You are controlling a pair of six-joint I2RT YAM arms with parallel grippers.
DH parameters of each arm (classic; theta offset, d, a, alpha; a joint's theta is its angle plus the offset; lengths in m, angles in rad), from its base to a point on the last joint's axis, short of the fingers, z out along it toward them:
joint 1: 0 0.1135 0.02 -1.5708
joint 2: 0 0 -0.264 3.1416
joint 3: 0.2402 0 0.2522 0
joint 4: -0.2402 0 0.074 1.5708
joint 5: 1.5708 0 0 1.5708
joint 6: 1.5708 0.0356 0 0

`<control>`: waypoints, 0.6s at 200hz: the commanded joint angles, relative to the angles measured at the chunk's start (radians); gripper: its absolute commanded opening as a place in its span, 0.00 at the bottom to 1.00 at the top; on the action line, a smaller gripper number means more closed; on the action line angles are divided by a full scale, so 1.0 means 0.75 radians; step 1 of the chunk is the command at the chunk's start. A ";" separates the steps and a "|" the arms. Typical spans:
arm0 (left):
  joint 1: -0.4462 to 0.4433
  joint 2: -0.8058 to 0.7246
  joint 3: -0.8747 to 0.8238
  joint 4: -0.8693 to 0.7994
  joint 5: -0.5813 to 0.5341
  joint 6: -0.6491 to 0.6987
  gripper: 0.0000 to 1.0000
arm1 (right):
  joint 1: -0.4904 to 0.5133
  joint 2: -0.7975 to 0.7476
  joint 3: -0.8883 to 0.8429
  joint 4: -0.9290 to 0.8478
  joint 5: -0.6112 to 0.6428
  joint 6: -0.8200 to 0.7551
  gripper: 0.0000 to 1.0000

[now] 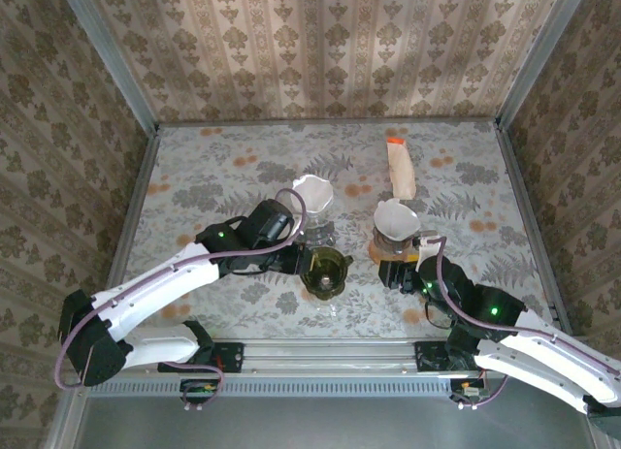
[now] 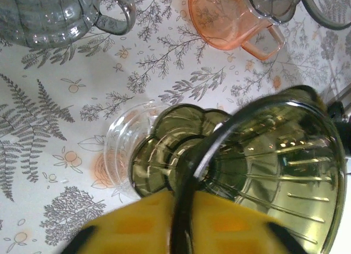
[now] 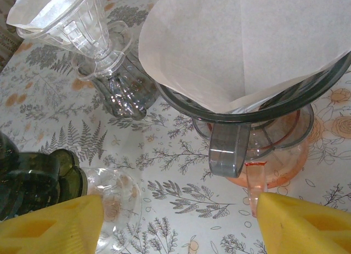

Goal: Place the coffee filter in the dripper

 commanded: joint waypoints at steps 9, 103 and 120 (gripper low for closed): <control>-0.005 -0.030 0.003 0.000 0.011 -0.018 0.41 | 0.002 -0.008 0.045 -0.029 0.036 0.005 0.76; 0.106 -0.263 0.096 0.057 -0.177 0.009 1.00 | 0.002 -0.007 0.111 -0.027 0.088 0.013 0.81; 0.177 -0.330 0.053 0.128 -0.188 0.004 1.00 | -0.002 0.019 0.160 -0.034 0.126 0.001 0.81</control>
